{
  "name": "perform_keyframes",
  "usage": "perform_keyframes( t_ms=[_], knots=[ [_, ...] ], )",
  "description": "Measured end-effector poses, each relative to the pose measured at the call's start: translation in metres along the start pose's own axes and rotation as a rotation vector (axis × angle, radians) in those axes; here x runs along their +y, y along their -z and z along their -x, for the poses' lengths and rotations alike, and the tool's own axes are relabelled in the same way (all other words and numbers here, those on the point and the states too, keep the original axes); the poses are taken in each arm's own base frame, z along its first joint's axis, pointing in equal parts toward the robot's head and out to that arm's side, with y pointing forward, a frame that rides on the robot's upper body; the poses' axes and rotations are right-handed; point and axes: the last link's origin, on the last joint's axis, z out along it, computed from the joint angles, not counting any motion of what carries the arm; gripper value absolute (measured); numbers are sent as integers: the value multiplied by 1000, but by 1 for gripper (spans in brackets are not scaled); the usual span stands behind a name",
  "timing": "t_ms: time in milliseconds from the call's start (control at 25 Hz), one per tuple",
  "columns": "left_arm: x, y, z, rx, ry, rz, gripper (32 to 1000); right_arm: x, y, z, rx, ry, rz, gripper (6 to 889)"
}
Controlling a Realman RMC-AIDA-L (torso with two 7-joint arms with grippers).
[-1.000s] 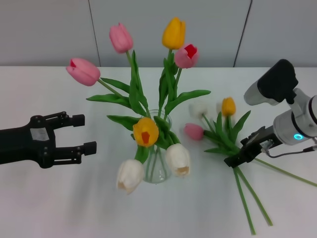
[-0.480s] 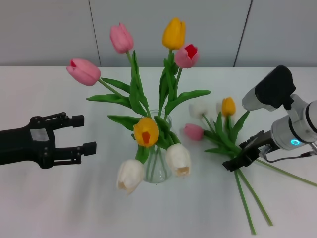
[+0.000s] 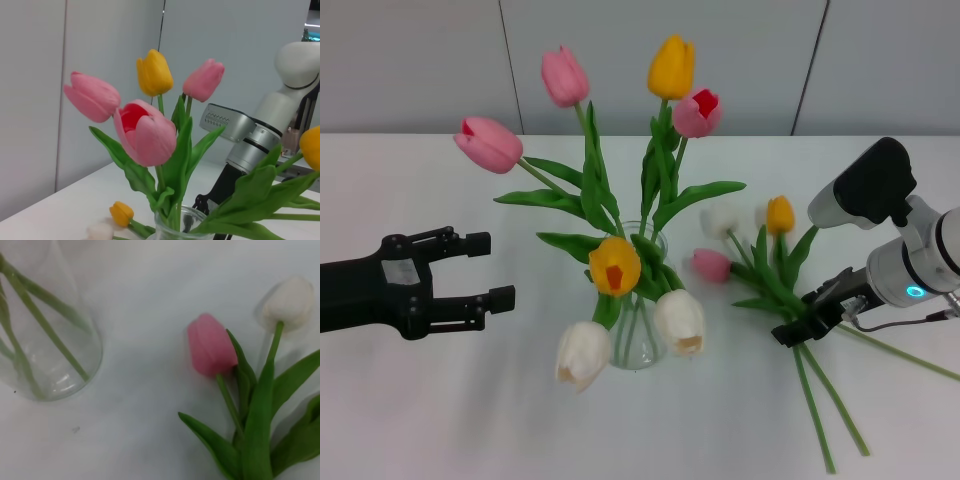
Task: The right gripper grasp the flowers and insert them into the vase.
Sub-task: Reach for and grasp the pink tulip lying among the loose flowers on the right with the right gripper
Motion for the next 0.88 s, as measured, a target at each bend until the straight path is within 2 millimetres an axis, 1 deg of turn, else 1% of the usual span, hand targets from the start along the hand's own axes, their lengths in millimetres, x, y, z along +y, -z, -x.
perform_keyframes(
  t_ms=[280, 480, 880],
  knots=[
    [1, 1, 2, -1, 3, -3, 888, 0, 0, -1, 4, 17, 1, 682],
    [0, 2, 1, -1, -1, -4, 888, 0, 0, -3, 6, 31, 2, 465],
    [1, 2, 1, -2, -1, -5, 888, -1, 0, -5, 5, 43, -1, 193]
  ],
)
